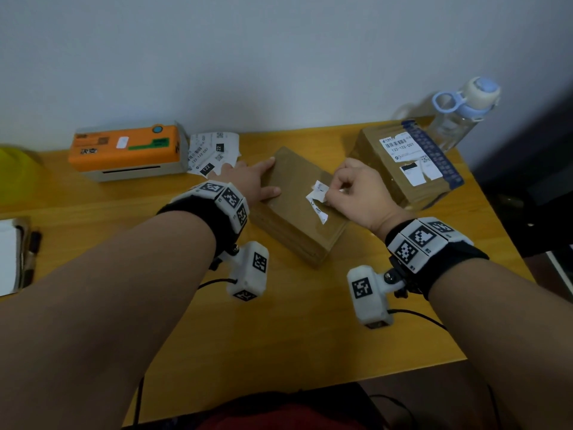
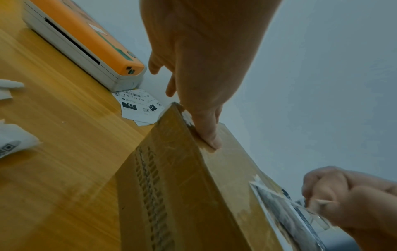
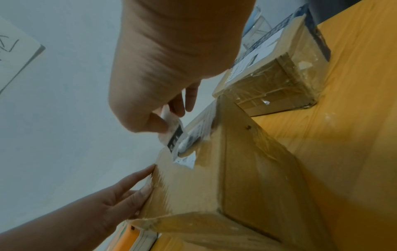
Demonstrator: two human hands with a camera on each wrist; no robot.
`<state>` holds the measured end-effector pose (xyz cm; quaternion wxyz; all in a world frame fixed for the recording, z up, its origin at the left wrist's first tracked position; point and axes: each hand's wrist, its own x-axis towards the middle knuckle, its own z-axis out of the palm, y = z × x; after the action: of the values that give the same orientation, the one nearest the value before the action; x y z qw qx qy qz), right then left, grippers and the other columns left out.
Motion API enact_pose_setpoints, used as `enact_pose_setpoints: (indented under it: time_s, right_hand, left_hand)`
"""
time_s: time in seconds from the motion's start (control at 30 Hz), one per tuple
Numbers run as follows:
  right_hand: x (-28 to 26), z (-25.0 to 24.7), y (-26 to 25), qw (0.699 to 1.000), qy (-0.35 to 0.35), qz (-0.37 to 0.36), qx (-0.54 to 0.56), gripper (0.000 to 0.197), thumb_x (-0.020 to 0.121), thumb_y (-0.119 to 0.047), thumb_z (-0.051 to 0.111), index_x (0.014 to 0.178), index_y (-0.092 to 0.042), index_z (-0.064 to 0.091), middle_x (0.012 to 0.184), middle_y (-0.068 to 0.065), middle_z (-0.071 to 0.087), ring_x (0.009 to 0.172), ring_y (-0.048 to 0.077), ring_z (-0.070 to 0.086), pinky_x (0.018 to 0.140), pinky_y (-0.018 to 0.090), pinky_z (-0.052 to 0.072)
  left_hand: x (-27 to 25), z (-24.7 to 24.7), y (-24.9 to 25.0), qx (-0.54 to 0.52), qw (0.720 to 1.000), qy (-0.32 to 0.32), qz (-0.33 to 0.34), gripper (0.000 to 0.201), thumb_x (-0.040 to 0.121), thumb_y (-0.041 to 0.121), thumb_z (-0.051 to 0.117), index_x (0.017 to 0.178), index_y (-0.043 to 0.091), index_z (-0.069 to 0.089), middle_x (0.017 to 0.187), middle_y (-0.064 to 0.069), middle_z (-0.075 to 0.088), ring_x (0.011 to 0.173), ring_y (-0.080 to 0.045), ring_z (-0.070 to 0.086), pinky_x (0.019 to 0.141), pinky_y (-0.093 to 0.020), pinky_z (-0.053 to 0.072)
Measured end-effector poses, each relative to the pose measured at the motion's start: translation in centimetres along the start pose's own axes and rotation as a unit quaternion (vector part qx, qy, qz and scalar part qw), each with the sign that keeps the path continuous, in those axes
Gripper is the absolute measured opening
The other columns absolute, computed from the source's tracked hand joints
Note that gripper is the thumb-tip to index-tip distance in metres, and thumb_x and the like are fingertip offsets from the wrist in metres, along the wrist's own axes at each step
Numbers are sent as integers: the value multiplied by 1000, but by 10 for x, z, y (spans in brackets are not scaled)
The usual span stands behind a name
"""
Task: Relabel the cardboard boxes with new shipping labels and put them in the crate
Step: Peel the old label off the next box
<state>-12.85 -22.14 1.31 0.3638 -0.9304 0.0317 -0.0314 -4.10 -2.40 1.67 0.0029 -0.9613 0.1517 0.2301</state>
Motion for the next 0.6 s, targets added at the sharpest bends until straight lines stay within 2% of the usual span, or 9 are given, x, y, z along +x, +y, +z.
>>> enact_pose_setpoints:
  time_s: [0.07, 0.13, 0.23, 0.3, 0.37, 0.43, 0.5, 0.6]
  right_hand:
    - [-3, -6, 5, 999, 41, 11, 31, 25, 77, -10, 63, 59, -23, 51, 79, 1, 53, 77, 17, 51, 72, 28, 43]
    - [-7, -15, 11, 996, 76, 29, 48, 20, 78, -9, 62, 63, -19, 55, 77, 2, 56, 74, 16, 51, 68, 26, 42]
    - [-14, -21, 16, 994, 86, 31, 55, 10, 77, -9, 62, 68, -13, 60, 78, 6, 59, 69, 15, 51, 64, 24, 42]
    - [-16, -19, 14, 994, 92, 18, 62, 8, 74, -17, 58, 67, -14, 58, 76, 5, 58, 65, 11, 49, 62, 21, 40]
    - [-15, -15, 11, 992, 103, 6, 72, 10, 72, -21, 52, 64, -15, 55, 72, 3, 55, 65, 13, 49, 60, 20, 37]
    - [-14, -11, 6, 990, 110, 1, 84, 13, 73, -26, 49, 62, -19, 50, 71, 1, 54, 70, 19, 56, 61, 25, 43]
    - [-14, -10, 3, 989, 119, -3, 89, 17, 74, -33, 44, 62, -22, 47, 74, 8, 58, 77, 28, 64, 64, 36, 51]
    - [-13, -13, 2, 984, 154, -5, 86, 20, 74, -33, 39, 63, -18, 46, 71, 13, 57, 76, 33, 63, 63, 44, 51]
  left_hand:
    - [2, 0, 0, -3, 1000, 2, -2, 73, 86, 66, 41, 146, 45, 5, 144, -12, 37, 127, -37, 38, 102, -54, 36]
    - [4, 2, 0, -9, 1000, 6, 4, 73, 87, 65, 41, 147, 43, 6, 142, -13, 39, 125, -38, 41, 102, -52, 37]
    - [9, 6, -2, -20, 1000, 4, 11, 73, 86, 66, 41, 147, 43, 7, 140, -14, 41, 122, -38, 43, 101, -50, 38]
    - [9, 6, -2, -18, 1000, 6, 7, 73, 85, 68, 40, 146, 44, 7, 139, -14, 42, 121, -39, 44, 100, -53, 38]
    - [9, 5, -1, -9, 1000, 8, 4, 73, 85, 68, 40, 146, 44, 7, 139, -14, 42, 121, -39, 44, 100, -54, 39]
    - [8, 5, 0, -3, 1000, 10, 3, 73, 85, 68, 40, 146, 43, 7, 138, -14, 43, 121, -39, 45, 99, -54, 39]
    - [7, 5, 1, -3, 1000, 12, -1, 73, 86, 67, 39, 146, 43, 7, 137, -15, 43, 120, -39, 45, 99, -55, 39]
    - [2, 5, 3, -17, 1000, 23, -8, 71, 88, 65, 38, 147, 40, 8, 136, -14, 45, 120, -38, 46, 99, -54, 38]
